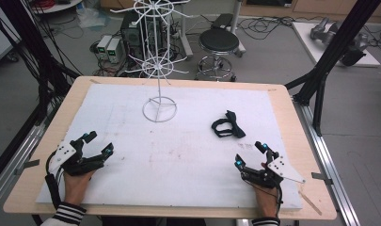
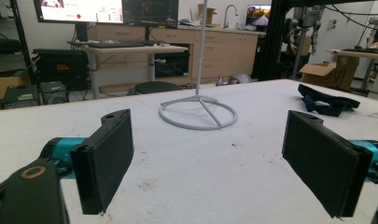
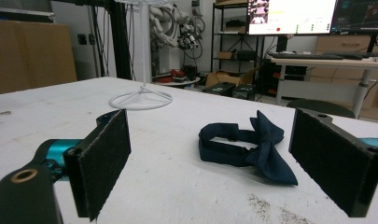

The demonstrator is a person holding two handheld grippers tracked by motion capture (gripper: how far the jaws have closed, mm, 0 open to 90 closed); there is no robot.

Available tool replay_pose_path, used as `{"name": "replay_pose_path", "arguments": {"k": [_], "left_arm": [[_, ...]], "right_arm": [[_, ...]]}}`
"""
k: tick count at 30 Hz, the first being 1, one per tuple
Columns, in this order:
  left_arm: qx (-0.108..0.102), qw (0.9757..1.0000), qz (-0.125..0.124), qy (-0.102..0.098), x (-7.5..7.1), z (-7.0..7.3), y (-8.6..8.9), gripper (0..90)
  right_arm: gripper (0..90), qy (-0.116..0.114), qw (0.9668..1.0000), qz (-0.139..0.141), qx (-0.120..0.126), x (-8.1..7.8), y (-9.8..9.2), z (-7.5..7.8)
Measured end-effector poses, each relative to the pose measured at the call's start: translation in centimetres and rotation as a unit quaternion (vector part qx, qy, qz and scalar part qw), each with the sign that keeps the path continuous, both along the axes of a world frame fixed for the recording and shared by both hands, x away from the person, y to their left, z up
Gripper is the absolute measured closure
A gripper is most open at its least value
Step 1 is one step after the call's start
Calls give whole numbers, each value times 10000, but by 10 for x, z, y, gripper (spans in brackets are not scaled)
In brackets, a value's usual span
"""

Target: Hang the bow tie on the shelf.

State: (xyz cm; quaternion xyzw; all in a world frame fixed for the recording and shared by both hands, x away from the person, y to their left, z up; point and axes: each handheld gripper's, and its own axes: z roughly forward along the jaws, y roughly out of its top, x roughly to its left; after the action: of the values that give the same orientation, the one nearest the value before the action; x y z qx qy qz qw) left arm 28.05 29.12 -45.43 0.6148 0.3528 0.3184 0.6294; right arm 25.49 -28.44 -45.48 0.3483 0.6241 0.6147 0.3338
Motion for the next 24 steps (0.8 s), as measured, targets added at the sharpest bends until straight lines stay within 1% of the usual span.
{"name": "replay_pose_path", "arguments": {"k": [4,7,11,15,17,24], "left_arm": [[2,10000,2,-1,0,0,0,169],[45,10000,-7,-6,0,0,-1,170],[29,10000,5,-35,-1,0,-1,170],[38,10000,2,-43,-1,0,0,170],[29,10000,-5,-19,0,0,0,170],[22,10000,-3,-36,0,0,0,170]], "right_arm": [[118,21,10000,-1,15,0,0,0],[117,12,10000,-2,4,0,0,0],[112,6,10000,-13,24,0,0,0],[112,5,10000,-16,3,0,0,0],[112,40,10000,-12,3,0,0,0],[112,22,10000,-8,-62,0,1,0]]}}
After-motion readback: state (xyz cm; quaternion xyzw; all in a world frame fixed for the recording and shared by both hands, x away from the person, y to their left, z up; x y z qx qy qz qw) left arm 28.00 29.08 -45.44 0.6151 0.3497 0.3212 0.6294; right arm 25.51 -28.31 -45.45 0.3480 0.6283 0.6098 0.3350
